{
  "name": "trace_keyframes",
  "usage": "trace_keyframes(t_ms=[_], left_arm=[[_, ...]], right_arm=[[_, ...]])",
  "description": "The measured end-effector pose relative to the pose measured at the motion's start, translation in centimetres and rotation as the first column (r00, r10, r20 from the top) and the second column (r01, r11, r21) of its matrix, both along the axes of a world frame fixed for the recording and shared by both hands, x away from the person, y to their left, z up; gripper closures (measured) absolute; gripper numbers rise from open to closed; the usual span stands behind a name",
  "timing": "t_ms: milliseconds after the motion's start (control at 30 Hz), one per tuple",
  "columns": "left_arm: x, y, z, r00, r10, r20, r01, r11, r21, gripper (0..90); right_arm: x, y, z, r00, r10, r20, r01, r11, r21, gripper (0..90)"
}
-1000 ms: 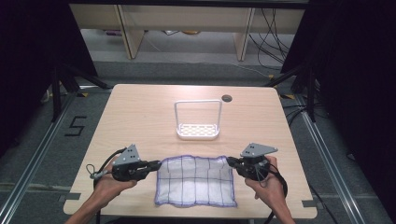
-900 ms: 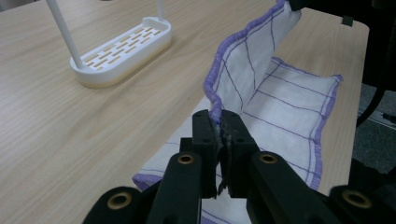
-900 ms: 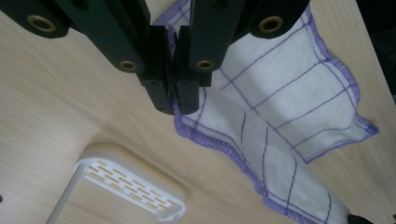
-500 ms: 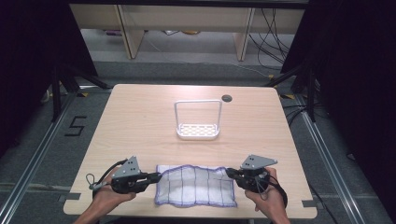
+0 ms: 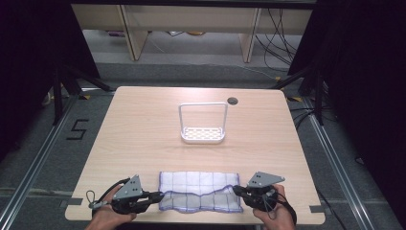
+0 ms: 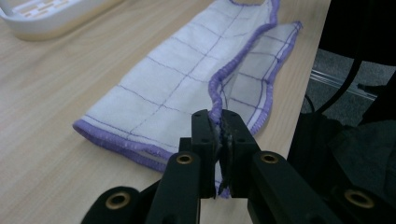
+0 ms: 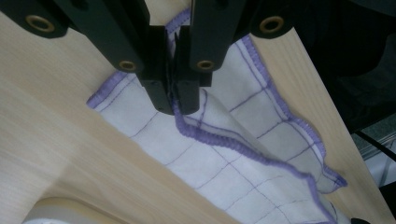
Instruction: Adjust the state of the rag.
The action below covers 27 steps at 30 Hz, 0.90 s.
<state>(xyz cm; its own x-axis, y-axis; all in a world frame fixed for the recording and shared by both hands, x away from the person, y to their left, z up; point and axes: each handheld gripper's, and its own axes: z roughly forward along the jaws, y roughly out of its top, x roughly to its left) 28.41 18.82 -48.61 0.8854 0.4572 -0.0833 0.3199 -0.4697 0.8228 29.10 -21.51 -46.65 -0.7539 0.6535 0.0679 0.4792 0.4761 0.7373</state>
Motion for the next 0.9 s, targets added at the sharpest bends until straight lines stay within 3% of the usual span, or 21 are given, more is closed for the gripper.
trace_keyframes(t_ms=[33, 167, 200, 267, 500, 600, 633, 767, 800, 833, 900], left_arm=[[-0.1, -0.2, -0.3, 0.9999, 0.005, -0.011, -0.005, 0.9999, -0.016, 84.0], [-0.2, -0.4, -0.7, 0.9999, -0.01, -0.006, 0.01, 0.9999, 0.005, 83.5], [-0.2, -0.5, -1.0, 0.9999, -0.014, 0.008, 0.014, 0.9992, 0.037, 83.4], [-0.3, -0.6, -1.1, 0.9998, -0.018, -0.008, 0.018, 0.9996, 0.024, 83.2], [-0.7, -1.0, -1.6, 0.9993, -0.036, 0.008, 0.035, 0.9948, 0.096, 80.2], [-0.6, -0.9, -1.9, 0.9991, -0.038, -0.02, 0.04, 0.9921, 0.119, 75.3], [-0.6, -0.9, -1.9, 0.9992, -0.034, -0.02, 0.036, 0.9927, 0.115, 72.8], [-0.7, -0.7, -1.9, 0.999, -0.01, -0.044, 0.014, 0.9958, 0.091, 61.7], [-0.7, -0.5, -1.7, 0.9992, -0.013, -0.039, 0.016, 0.9964, 0.083, 61.7], [-0.7, -0.3, -1.2, 0.9984, -0.001, -0.056, 0.003, 0.999, 0.044, 55.0], [-0.6, 0.0, -0.9, 0.9986, -0.011, -0.052, 0.014, 0.9988, 0.046, 53.0]], right_arm=[[-0.2, 0.1, -0.1, 0.9999, -0.007, -0.009, 0.007, 1.0, -0.003, 87.0], [-0.5, 0.0, -0.4, 1.0, 0.005, -0.005, -0.005, 1.0, -0.007, 86.7], [-0.7, 0.0, -0.5, 0.9999, 0.011, -0.013, -0.011, 1.0, -0.011, 86.5], [-0.9, 0.0, -0.5, 0.9997, 0.012, -0.023, -0.012, 1.0, -0.018, 86.4], [-2.2, -0.3, -1.0, 0.9993, 0.026, -0.028, -0.027, 0.999, -0.036, 85.0], [-2.6, -0.6, -1.0, 0.999, 0.036, -0.026, -0.037, 0.999, -0.031, 83.8], [-2.8, -0.6, -0.9, 0.9984, 0.039, -0.042, -0.04, 0.999, -0.026, 83.0], [-3.3, -0.6, -0.7, 0.9985, 0.049, -0.025, -0.05, 0.999, -0.021, 80.5], [-3.4, -0.7, -0.5, 0.9991, 0.041, -0.01, -0.041, 0.999, -0.017, 79.5], [-3.4, -0.9, -0.2, 0.9999, 0.011, 0.003, -0.011, 1.0, -0.007, 77.6], [-3.4, -0.9, -0.1, 1.0, -0.008, 0.001, 0.008, 1.0, 0.005, 76.1]])
